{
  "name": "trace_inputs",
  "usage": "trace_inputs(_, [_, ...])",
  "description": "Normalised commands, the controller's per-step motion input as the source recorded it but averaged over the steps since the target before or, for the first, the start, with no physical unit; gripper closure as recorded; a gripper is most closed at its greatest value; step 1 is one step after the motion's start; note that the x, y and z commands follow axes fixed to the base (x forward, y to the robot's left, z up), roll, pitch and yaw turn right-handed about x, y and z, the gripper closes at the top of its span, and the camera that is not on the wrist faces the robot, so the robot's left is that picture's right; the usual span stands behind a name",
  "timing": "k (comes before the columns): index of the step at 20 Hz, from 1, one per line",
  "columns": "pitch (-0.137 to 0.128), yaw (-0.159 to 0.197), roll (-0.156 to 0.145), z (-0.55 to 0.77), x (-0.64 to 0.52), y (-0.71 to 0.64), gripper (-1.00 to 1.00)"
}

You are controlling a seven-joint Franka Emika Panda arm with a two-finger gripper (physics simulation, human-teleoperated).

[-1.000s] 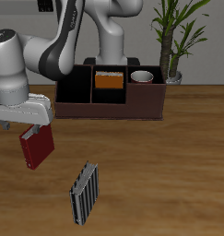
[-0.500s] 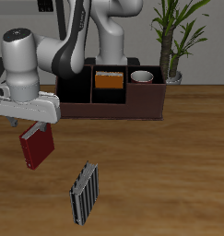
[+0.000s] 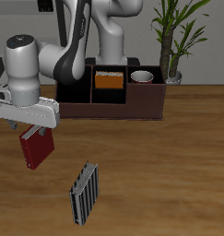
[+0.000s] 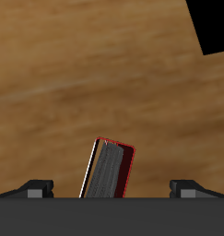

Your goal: Place the red mug into the back desk caddy's right compartment and place the orange book into the back desk caddy's back compartment and place the red book into the back desk caddy's front compartment

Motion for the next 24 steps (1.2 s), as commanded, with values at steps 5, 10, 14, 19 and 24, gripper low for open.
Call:
trace_inputs(5, [0.005, 0.006, -0.003, -0.13, 0.01, 0.02, -1.0])
trace_inputs(10, [0.026, -0.014, -0.004, -0.17, 0.07, -0.03, -1.0])
trace_inputs(14, [0.027, -0.011, -0.002, -0.13, 0.05, -0.06, -1.0])
trace_inputs(19, [0.049, -0.005, 0.005, -0.24, 0.04, -0.04, -1.0])
trace_inputs(24, [0.037, -0.008, 0.025, -0.17, 0.02, 0.04, 1.0])
